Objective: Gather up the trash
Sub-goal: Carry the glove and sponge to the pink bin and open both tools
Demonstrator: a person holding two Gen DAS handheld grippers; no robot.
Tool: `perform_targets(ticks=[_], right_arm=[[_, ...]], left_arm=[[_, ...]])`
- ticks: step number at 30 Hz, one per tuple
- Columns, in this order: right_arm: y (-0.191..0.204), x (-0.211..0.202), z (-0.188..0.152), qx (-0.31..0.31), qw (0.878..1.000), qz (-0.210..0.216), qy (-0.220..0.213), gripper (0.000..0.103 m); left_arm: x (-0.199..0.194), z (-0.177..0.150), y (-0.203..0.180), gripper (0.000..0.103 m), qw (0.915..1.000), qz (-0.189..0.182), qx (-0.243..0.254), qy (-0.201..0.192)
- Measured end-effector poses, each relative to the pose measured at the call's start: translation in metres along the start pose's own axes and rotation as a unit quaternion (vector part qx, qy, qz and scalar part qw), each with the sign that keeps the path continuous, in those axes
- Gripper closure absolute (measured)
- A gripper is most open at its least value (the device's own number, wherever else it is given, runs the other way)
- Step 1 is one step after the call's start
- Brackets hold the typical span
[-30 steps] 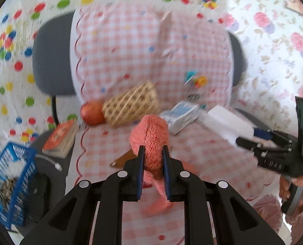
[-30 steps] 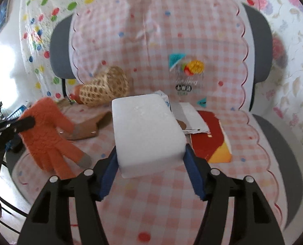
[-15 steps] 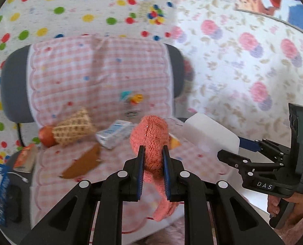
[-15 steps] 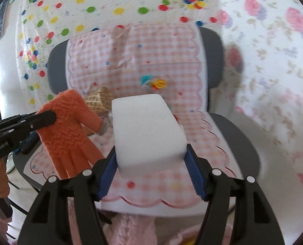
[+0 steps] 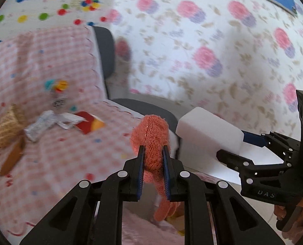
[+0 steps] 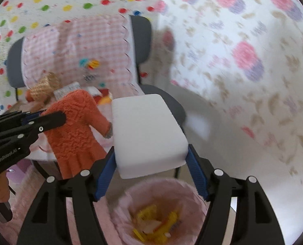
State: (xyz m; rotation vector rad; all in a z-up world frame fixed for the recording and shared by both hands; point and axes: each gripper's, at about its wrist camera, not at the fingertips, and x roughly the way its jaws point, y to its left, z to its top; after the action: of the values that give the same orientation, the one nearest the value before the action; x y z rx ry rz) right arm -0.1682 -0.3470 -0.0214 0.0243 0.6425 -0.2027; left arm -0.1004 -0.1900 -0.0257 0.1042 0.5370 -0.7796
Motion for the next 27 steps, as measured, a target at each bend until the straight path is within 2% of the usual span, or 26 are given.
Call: perform_targets(ticks=[5,8,18,23,25,27], right_arm=[[-0.020,-0.004,-0.031,0.014,0.999,-0.032,0.028,0.036],[-0.030,-0.001,-0.047,0.025,0.998,-0.041,0.047,0.036],[-0.051,0.023,-0.070,0.049,0.994,-0.038,0.087,0.036],[-0.058,0.036,-0.076,0.063,0.992,-0.028,0.103,0.030],[-0.060,0.040,-0.078,0.066,0.992,-0.026,0.108,0.023],[-0.060,0.041,-0.079,0.067,0.991,-0.026,0.110,0.021]], left_arm=[[0.021,-0.014,-0.019,0.086,0.9994,-0.031,0.001,0.015],[0.032,-0.021,-0.026,0.086,0.9990,-0.037,-0.001,0.027],[0.074,-0.030,-0.041,0.085,0.9954,-0.057,-0.001,0.076],[0.085,-0.032,-0.047,0.075,0.9938,-0.066,0.003,0.090],[0.087,-0.032,-0.049,0.060,0.9939,-0.062,0.008,0.091],[0.086,-0.032,-0.047,0.056,0.9944,-0.058,0.008,0.087]])
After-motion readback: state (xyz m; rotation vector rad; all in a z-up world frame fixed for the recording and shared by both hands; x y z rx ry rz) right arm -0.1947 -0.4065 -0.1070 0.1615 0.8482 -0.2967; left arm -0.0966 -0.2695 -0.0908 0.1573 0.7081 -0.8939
